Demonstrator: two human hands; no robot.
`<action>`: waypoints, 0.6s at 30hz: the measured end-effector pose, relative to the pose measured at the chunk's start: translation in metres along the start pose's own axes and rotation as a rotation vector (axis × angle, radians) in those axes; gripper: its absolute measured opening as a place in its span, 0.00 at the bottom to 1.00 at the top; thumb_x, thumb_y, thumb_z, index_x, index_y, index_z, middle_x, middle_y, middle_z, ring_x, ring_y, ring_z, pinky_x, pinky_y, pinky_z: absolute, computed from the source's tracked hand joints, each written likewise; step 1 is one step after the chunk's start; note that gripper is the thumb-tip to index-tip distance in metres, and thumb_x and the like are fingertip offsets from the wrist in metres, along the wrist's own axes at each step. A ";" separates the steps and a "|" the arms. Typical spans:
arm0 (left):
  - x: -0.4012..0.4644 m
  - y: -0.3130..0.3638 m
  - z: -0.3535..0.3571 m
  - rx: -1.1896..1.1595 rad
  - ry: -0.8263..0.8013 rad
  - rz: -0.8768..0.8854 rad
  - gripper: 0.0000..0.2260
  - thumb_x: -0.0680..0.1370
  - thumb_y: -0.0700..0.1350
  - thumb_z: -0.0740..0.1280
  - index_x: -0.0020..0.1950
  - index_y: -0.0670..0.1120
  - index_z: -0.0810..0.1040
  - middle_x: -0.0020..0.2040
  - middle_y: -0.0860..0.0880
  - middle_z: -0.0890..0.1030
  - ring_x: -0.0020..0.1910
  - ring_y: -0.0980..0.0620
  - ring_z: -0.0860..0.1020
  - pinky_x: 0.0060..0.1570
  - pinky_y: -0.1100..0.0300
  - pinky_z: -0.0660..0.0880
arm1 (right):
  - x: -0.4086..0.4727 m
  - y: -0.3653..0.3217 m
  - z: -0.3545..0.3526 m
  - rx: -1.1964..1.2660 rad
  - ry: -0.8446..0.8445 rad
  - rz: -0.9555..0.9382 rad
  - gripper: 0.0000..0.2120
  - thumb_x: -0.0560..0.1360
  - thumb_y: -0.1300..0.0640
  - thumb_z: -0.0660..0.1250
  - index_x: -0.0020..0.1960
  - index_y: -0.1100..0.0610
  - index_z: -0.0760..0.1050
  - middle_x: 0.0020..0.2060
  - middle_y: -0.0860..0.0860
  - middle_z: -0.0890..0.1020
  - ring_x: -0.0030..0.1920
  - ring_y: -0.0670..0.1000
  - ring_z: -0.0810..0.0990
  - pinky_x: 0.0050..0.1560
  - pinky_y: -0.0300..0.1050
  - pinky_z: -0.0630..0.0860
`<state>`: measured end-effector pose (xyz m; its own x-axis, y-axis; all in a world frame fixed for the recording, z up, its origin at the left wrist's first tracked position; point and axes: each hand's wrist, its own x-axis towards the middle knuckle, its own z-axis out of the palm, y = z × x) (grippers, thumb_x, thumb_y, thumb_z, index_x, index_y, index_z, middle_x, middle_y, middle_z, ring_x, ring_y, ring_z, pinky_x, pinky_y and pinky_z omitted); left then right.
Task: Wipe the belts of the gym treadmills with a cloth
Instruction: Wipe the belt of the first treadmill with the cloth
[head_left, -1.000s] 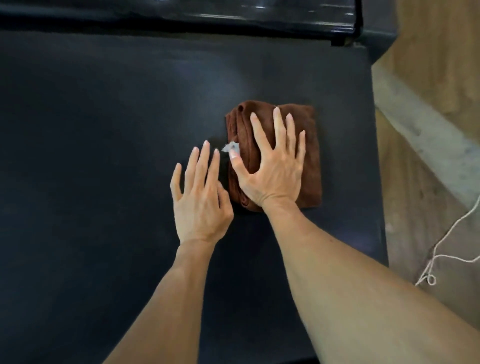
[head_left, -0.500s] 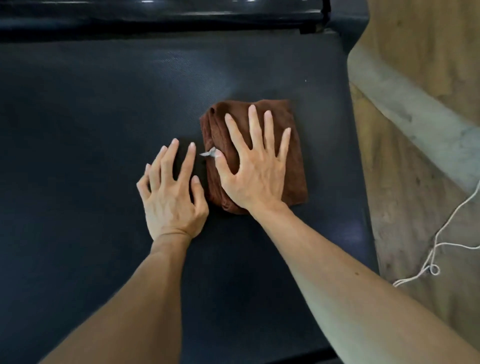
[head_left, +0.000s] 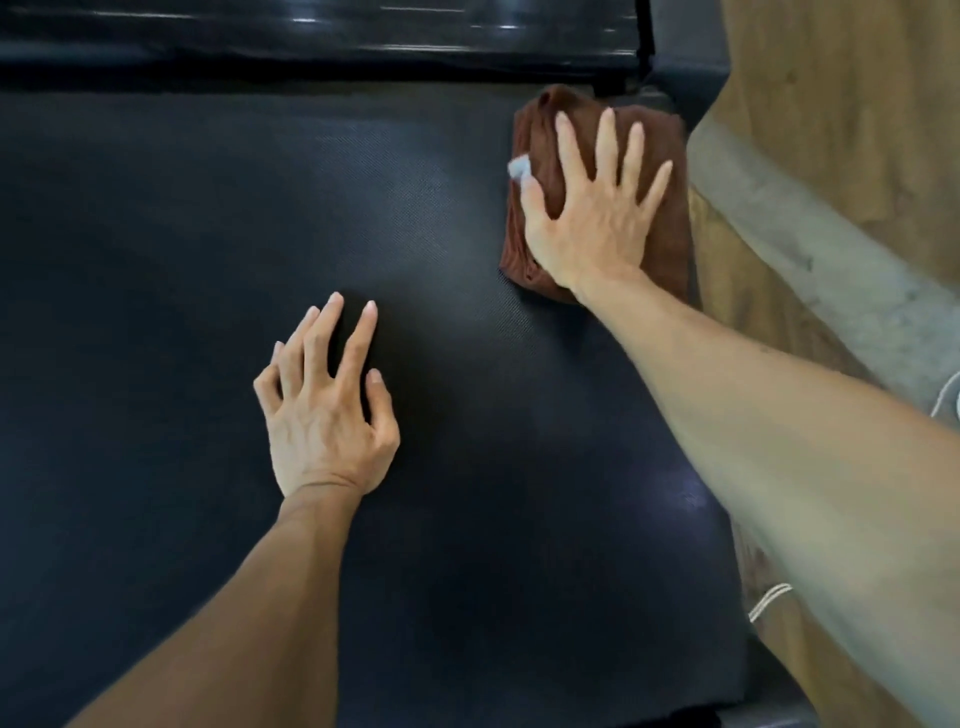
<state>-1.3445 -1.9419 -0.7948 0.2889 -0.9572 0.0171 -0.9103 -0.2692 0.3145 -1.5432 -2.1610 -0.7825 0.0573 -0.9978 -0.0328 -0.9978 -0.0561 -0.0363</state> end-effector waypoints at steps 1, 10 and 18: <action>0.000 0.000 0.000 -0.008 -0.001 0.002 0.25 0.81 0.49 0.58 0.80 0.54 0.66 0.81 0.52 0.61 0.80 0.49 0.59 0.74 0.44 0.59 | -0.014 -0.004 -0.001 0.005 0.009 -0.067 0.34 0.80 0.32 0.50 0.84 0.42 0.55 0.84 0.54 0.55 0.83 0.61 0.49 0.79 0.71 0.45; 0.001 0.003 -0.001 -0.029 -0.008 -0.017 0.26 0.81 0.49 0.58 0.80 0.53 0.66 0.81 0.51 0.61 0.80 0.48 0.60 0.73 0.45 0.58 | -0.104 0.046 -0.006 -0.044 -0.036 -0.062 0.33 0.81 0.33 0.55 0.83 0.41 0.57 0.84 0.53 0.54 0.84 0.58 0.49 0.81 0.66 0.47; 0.001 0.002 -0.002 -0.021 -0.003 0.001 0.25 0.81 0.48 0.59 0.80 0.53 0.67 0.81 0.51 0.61 0.80 0.47 0.61 0.73 0.44 0.59 | -0.018 -0.015 -0.003 0.025 0.014 -0.043 0.35 0.80 0.31 0.51 0.84 0.43 0.56 0.84 0.54 0.56 0.83 0.60 0.50 0.80 0.68 0.46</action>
<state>-1.3452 -1.9428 -0.7924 0.2872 -0.9578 0.0147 -0.9043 -0.2660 0.3339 -1.5295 -2.1427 -0.7787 0.0995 -0.9949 -0.0165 -0.9932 -0.0983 -0.0626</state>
